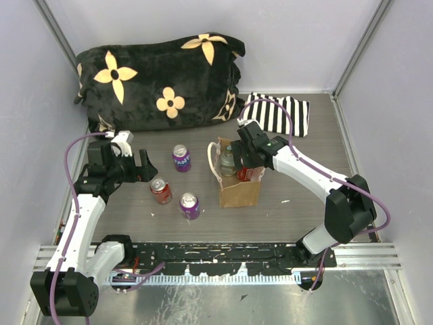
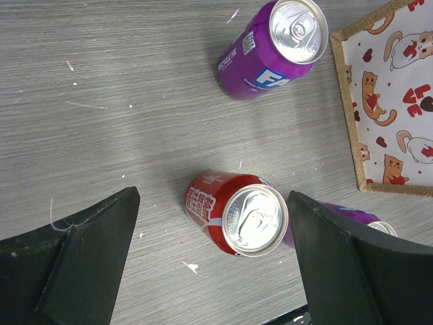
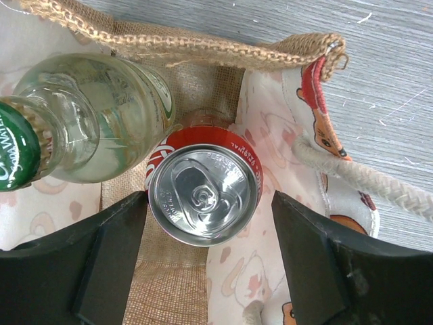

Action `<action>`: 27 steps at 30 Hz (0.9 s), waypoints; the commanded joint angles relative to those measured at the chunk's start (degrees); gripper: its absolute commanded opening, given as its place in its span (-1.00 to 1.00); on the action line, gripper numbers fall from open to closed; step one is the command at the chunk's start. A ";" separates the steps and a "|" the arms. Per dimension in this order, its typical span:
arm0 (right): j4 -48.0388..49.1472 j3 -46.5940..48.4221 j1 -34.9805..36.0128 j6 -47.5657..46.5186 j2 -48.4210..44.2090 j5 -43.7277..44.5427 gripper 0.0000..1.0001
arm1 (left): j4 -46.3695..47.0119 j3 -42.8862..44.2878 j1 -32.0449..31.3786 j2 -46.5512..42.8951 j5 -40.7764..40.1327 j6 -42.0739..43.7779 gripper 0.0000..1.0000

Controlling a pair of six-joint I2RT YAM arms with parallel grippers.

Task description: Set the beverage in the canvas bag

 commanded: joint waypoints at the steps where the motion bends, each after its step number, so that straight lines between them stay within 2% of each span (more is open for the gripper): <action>1: -0.61 0.62 -0.16 -1.00 -2.03 0.49 0.60 | 1.10 -1.14 -0.12 -0.95 1.06 -0.22 0.96; 3: -0.80 0.73 -0.16 -1.00 -1.68 0.42 0.57 | 1.18 -1.14 -0.17 -1.02 1.05 -0.22 0.96; 5: -0.82 0.63 -0.16 -0.98 -1.33 0.46 0.41 | 1.17 -1.19 -0.12 -1.00 1.04 -0.21 0.96; 14: 0.24 1.42 -0.17 -1.26 0.21 -1.63 -0.79 | 0.99 -0.98 -0.13 -0.96 1.08 -0.22 0.96; 18: 1.91 1.80 -0.16 -1.67 -0.04 -0.94 -0.90 | 0.93 -1.03 -0.11 -0.86 1.09 -0.20 0.96; 23: 2.16 2.48 -0.16 -2.36 2.22 -1.82 -0.94 | 0.93 -0.89 -0.13 -0.76 1.07 -0.22 0.96; 25: 1.47 2.72 -0.17 -2.41 3.28 -2.51 -0.89 | 1.00 -0.88 -0.13 -0.74 1.05 -0.20 0.96; 27: 1.21 2.45 -0.17 -2.41 3.45 -3.38 -0.73 | 0.91 -0.82 -0.13 -0.73 1.09 -0.13 0.96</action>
